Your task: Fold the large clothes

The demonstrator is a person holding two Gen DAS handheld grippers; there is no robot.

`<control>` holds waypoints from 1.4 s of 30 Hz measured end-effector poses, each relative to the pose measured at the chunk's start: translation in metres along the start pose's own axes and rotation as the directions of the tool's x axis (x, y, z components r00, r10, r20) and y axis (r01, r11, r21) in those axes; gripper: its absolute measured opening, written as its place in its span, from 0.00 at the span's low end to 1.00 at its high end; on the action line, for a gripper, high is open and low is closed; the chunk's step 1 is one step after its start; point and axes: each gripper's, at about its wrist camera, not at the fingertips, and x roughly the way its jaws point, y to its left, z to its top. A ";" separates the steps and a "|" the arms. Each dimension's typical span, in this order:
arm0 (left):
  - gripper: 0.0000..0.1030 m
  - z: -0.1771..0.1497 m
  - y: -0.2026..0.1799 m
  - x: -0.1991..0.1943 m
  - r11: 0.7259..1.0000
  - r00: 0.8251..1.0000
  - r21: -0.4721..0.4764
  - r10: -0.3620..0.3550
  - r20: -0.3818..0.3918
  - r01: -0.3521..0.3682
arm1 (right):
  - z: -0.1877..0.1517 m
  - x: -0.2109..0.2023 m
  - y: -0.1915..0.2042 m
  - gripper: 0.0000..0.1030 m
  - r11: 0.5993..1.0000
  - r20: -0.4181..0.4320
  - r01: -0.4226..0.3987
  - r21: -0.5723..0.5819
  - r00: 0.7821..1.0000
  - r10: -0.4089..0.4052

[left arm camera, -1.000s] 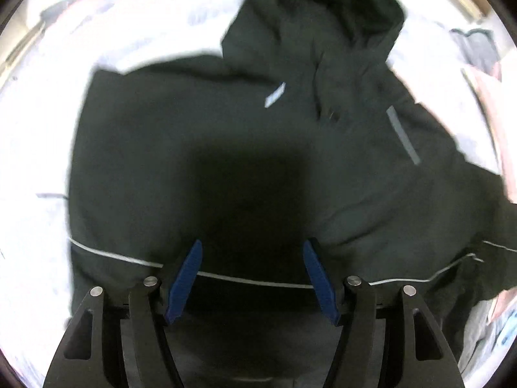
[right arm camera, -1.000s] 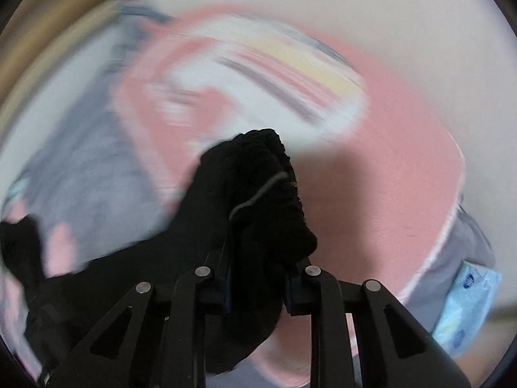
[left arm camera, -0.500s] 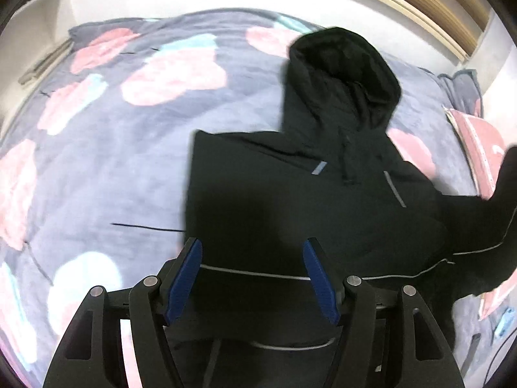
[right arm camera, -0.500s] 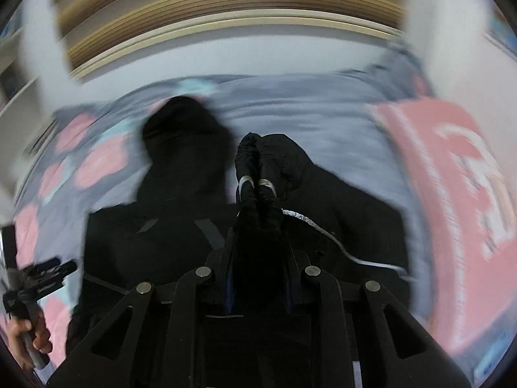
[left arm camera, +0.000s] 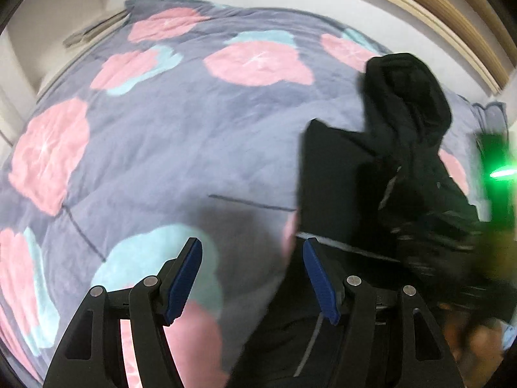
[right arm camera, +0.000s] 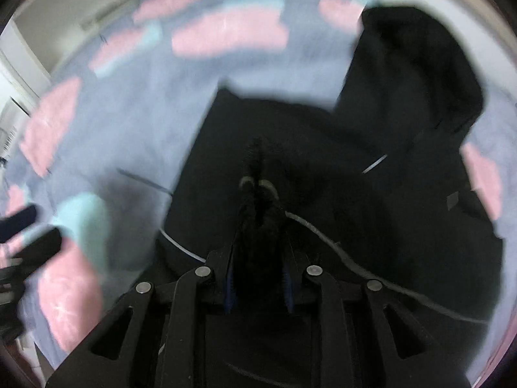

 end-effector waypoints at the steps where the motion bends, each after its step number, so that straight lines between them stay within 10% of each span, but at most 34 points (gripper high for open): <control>1: 0.64 -0.001 0.003 0.004 1.000 1.000 -0.006 0.004 -0.006 -0.004 | -0.002 0.014 0.000 0.34 1.000 -0.028 0.001 0.002 1.000 0.000; 8: 0.64 0.000 0.005 0.012 0.998 0.998 -0.013 -0.065 -0.014 0.064 | -0.010 -0.029 -0.034 0.48 0.978 0.014 -0.201 0.052 0.980 0.201; 10: 0.64 0.006 -0.013 0.007 0.992 0.992 0.023 -0.125 -0.001 0.125 | -0.018 -0.070 -0.070 0.68 0.972 0.108 -0.215 0.099 0.973 0.205; 14: 0.64 0.019 -0.065 0.009 0.958 0.966 0.132 -0.257 -0.001 0.255 | -0.048 -0.113 -0.150 0.74 0.973 0.185 -0.047 0.226 0.983 0.005; 20: 0.64 0.026 -0.133 0.043 0.912 0.937 0.216 -0.342 -0.072 0.350 | -0.107 -0.084 -0.240 0.74 0.920 0.018 0.169 0.353 0.982 -0.187; 24: 0.64 0.015 -0.131 0.103 0.962 0.968 0.184 -0.169 -0.187 0.204 | -0.148 -0.034 -0.270 0.74 0.904 -0.107 0.238 0.354 0.971 -0.214; 28: 0.65 0.013 -0.112 0.133 0.973 0.949 0.095 -0.181 -0.259 0.212 | -0.154 -0.022 -0.275 0.78 0.907 -0.111 0.270 0.324 0.963 -0.247; 33: 0.65 0.018 -0.130 0.102 0.967 0.971 0.191 -0.132 -0.198 0.171 | -0.142 -0.046 -0.275 0.67 0.911 -0.122 0.276 0.306 0.961 -0.249; 37: 0.65 0.029 -0.137 0.056 0.944 0.965 0.213 -0.231 -0.125 0.253 | -0.130 -0.104 -0.246 0.67 0.951 0.059 0.224 0.214 0.969 -0.242; 42: 0.65 0.023 -0.152 0.051 0.926 0.954 0.237 -0.272 -0.123 0.295 | -0.131 -0.083 -0.216 0.67 0.976 0.034 0.159 0.146 0.986 -0.166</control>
